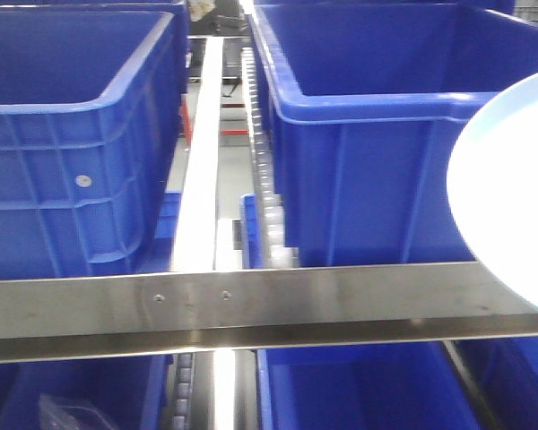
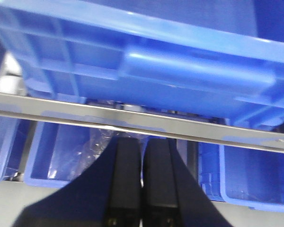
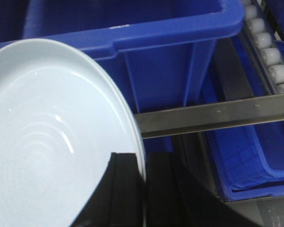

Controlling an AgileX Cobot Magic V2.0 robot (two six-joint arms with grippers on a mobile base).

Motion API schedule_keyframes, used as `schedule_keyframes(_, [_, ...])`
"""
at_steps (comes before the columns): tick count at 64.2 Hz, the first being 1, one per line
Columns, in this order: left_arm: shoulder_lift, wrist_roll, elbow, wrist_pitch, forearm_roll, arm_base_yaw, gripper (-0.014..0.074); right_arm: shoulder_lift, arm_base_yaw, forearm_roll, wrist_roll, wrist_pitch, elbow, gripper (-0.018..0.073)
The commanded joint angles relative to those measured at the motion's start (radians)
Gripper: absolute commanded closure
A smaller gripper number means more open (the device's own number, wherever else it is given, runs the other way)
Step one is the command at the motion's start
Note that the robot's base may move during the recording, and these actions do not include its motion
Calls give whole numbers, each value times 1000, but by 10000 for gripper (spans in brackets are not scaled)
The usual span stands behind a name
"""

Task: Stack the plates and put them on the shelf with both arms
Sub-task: 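Lower the plates into the blue bin with the right gripper and release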

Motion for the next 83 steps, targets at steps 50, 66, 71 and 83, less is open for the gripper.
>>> schedule_keyframes(50, [2, -4, -29, -67, 0, -8, 499, 1, 2, 0, -2, -93, -29, 502])
schedule_keyframes(66, [2, -4, -29, -67, 0, -8, 499, 3, 2, 2, -1, -222, -29, 502])
schedule_keyframes(71, [2, -4, -29, -67, 0, -8, 499, 19, 2, 2, -1, -298, -32, 502])
schedule_keyframes(83, [2, -4, -29, -67, 0, -8, 499, 190, 2, 2, -1, -367, -167, 502])
